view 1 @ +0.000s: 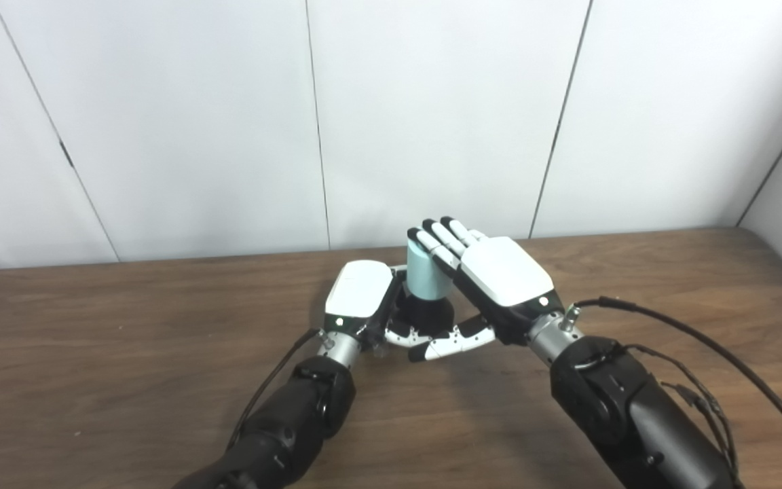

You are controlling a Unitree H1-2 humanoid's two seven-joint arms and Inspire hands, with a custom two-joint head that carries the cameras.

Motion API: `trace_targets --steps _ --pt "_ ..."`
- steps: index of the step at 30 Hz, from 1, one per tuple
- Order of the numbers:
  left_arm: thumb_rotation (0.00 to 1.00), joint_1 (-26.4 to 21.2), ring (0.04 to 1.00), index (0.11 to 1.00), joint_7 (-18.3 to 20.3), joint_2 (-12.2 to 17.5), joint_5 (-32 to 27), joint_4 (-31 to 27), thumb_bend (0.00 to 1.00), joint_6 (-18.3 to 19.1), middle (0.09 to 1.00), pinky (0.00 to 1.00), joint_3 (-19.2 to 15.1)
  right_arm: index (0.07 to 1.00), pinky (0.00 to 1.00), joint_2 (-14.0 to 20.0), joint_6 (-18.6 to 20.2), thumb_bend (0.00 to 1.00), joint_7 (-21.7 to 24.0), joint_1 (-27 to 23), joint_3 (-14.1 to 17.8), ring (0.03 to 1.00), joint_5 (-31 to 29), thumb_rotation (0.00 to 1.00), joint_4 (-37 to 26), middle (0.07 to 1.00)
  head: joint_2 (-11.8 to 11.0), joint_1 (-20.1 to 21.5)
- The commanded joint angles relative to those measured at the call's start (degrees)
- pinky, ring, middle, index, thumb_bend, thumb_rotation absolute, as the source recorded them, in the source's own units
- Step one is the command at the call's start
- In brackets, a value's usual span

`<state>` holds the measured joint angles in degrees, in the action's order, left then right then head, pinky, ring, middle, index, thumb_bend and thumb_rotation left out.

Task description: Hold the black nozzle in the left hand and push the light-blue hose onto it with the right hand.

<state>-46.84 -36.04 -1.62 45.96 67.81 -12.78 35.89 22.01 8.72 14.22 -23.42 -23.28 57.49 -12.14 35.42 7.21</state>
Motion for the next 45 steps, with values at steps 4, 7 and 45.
trace_targets --steps 4,7,45 --pt "0.0 14.7 0.443 0.518 1.1 2.8 0.0 6.2 0.52 0.2 0.416 0.51 1.6 0.94 0.93 1.4 0.2 0.91 12.0 5.0 -5.1 0.977 -1.6 0.81 4.9 0.978 0.1 0.0" --pt "0.0 14.7 0.442 0.516 1.6 2.8 -0.2 6.1 0.52 0.4 0.414 0.51 1.4 0.943 0.93 1.2 0.3 0.92 11.4 5.0 -4.7 0.977 -2.0 0.81 5.1 0.979 0.0 0.1" --pt "0.0 13.8 0.465 0.517 1.9 2.2 0.5 8.1 0.52 1.9 0.416 0.51 2.6 1.0 1.0 -5.4 -5.9 0.85 -18.5 0.5 12.0 1.0 -7.0 0.85 1.6 1.0 -1.8 0.7"
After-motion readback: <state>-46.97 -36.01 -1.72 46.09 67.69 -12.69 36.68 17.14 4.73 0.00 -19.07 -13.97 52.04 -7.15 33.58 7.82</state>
